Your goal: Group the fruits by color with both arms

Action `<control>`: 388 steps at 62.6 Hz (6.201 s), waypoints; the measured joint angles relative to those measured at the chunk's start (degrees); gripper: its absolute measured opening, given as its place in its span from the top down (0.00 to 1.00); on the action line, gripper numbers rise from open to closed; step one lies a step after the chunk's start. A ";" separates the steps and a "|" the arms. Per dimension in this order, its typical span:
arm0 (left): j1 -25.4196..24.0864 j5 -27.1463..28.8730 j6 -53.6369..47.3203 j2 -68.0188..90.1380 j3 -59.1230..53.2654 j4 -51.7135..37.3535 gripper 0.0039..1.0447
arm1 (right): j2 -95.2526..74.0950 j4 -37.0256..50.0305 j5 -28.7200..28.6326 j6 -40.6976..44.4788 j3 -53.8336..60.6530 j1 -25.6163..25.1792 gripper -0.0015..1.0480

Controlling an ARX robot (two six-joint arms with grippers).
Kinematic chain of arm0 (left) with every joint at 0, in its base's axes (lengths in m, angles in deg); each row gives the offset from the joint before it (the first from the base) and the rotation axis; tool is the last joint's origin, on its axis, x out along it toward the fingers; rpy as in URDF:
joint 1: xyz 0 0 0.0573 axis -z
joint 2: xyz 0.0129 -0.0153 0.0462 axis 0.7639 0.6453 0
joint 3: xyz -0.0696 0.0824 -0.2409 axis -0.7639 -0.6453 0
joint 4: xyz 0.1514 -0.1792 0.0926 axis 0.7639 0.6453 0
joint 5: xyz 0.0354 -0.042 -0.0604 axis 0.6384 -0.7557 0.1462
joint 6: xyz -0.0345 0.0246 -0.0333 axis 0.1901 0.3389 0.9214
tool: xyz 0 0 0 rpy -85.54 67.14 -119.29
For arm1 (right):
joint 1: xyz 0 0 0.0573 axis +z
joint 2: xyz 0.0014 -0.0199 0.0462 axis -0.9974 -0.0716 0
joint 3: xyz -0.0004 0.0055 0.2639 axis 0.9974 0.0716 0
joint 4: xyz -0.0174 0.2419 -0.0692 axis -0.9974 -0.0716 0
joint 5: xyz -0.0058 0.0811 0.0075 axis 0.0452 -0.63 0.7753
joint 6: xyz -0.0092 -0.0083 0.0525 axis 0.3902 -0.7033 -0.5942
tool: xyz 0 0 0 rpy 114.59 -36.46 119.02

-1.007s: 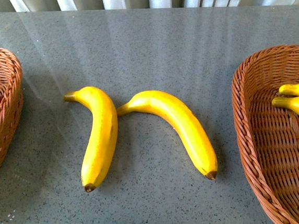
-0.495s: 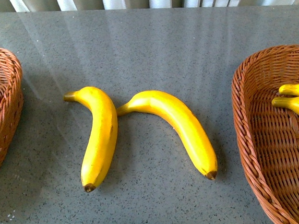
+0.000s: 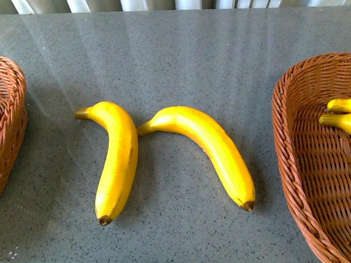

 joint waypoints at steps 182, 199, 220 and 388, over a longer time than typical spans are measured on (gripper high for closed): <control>-0.07 0.00 -0.17 -12.90 0.00 13.99 0.09 | -123.32 -3.82 -8.28 -18.18 -76.54 39.04 0.09; -0.07 0.00 -0.15 -12.90 0.00 13.99 0.09 | -126.53 -5.33 -8.28 -17.40 -78.77 39.69 0.09; -0.07 0.00 -0.15 -12.90 0.00 13.99 0.09 | -129.15 -8.24 -6.95 -15.34 -82.25 40.72 0.09; -0.07 0.00 -0.17 -12.90 0.00 13.99 0.09 | -79.69 -1.33 -6.29 1.03 -32.44 6.84 0.07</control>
